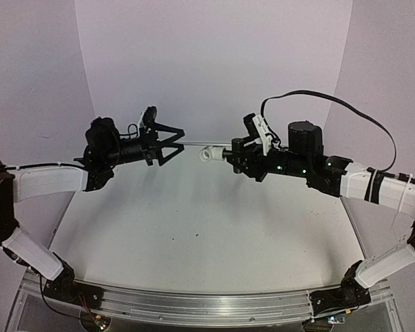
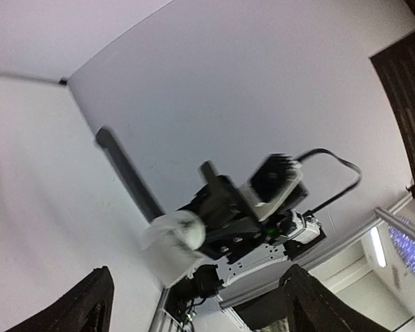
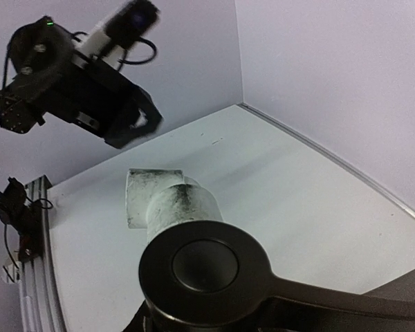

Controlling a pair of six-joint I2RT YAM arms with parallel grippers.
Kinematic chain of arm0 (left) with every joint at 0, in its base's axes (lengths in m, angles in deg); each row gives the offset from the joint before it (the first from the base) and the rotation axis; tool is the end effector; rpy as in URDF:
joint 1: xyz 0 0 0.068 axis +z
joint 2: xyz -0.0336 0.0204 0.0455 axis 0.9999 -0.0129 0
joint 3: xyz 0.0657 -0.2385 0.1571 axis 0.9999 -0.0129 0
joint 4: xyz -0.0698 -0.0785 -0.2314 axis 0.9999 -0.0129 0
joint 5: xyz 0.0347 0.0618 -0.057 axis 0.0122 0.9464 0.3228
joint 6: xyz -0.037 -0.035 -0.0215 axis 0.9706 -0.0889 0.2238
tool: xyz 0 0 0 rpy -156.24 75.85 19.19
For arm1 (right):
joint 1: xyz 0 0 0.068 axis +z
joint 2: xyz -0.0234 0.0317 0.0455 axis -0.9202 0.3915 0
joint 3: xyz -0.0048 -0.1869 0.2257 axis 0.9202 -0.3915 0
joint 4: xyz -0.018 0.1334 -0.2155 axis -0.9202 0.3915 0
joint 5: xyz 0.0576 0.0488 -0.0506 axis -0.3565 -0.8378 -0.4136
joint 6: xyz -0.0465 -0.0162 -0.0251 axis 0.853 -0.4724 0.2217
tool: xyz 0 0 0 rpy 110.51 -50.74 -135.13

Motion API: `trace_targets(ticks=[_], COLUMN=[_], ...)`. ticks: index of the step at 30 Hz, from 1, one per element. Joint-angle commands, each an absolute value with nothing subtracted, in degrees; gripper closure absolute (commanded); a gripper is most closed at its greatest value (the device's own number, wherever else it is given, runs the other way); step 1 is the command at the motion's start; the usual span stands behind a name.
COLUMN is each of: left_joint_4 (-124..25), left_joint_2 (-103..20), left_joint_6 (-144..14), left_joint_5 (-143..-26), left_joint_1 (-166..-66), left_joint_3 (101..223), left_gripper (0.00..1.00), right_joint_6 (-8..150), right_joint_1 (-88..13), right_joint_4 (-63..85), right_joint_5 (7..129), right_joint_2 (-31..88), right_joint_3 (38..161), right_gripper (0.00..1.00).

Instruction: Install the water faucets

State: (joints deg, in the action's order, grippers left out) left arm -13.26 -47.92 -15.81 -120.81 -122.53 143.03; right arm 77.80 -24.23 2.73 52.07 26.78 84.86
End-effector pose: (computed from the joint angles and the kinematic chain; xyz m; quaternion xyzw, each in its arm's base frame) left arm 0.2480 -0.1943 0.3554 0.1433 0.6429 -0.6857 0.3098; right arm 0.2227 0.2264 0.3583 -0.3976 0.6505 0.3755 0.5271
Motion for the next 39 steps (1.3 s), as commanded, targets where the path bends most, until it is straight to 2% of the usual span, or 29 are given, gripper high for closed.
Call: trace_targets(ticks=[1, 4, 12, 16, 21, 24, 28, 32, 36, 39], left_joint_4=[-14.53, -13.17, -7.26, -5.03, -4.92, -4.85, -4.85, -4.91, -5.24, -5.72], left_joint_2=[-55.60, -57.36, -63.81, -65.95, -66.63, -65.52, -61.70, -55.40, -49.42, -48.04], left_joint_6=[-3.07, -5.31, -0.66, -0.40, -4.77, -13.06, -31.17, -57.94, -87.65, -94.33], left_joint_5=[-128.70, -128.76, -128.92, -128.68, -128.27, -127.86, -125.38, -121.18, -112.48, -101.74], left_joint_1=[-124.93, -127.13, -130.30, -131.73, -132.04, -131.99, -131.89, -132.03, -132.32, -132.37], left_joint_3=[148.04, 149.83, 152.48, 154.11, 154.79, 154.60, 152.56, 147.72, 142.98, 143.23], left_gripper=[0.06, 0.01, 0.02, 0.16, 0.50, 0.71, 0.88, 0.99, 1.00, 0.97], right_joint_6=[88.00, 87.87, 87.59, 86.32, 81.00, 72.43, 58.38, 46.17, 33.71, 31.15], right_joint_1=[-23.81, -23.54, -22.51, -22.22, -22.20, -22.21, -22.21, -22.30, -22.34, -22.30], right_joint_4=[-1.46, -1.43, -2.04, -3.89, -5.99, -6.67, -9.14, -9.75, -15.92, -20.19], right_joint_5=[55.31, 54.70, 53.38, 53.83, 51.08, 47.81, 44.16, 36.29, 26.02, 24.04], right_joint_2=[22.68, 22.41, 22.40, 22.17, 22.40, 23.02, 23.82, 26.03, 29.08, 29.00], right_joint_3=[85.16, 84.63, 83.13, 82.22, 82.54, 83.68, 84.49, 87.52, 89.27, 88.46], right_gripper=[1.00, 1.00, 1.00, 1.00, 1.00, 1.00, 1.00, 1.00, 1.00, 1.00])
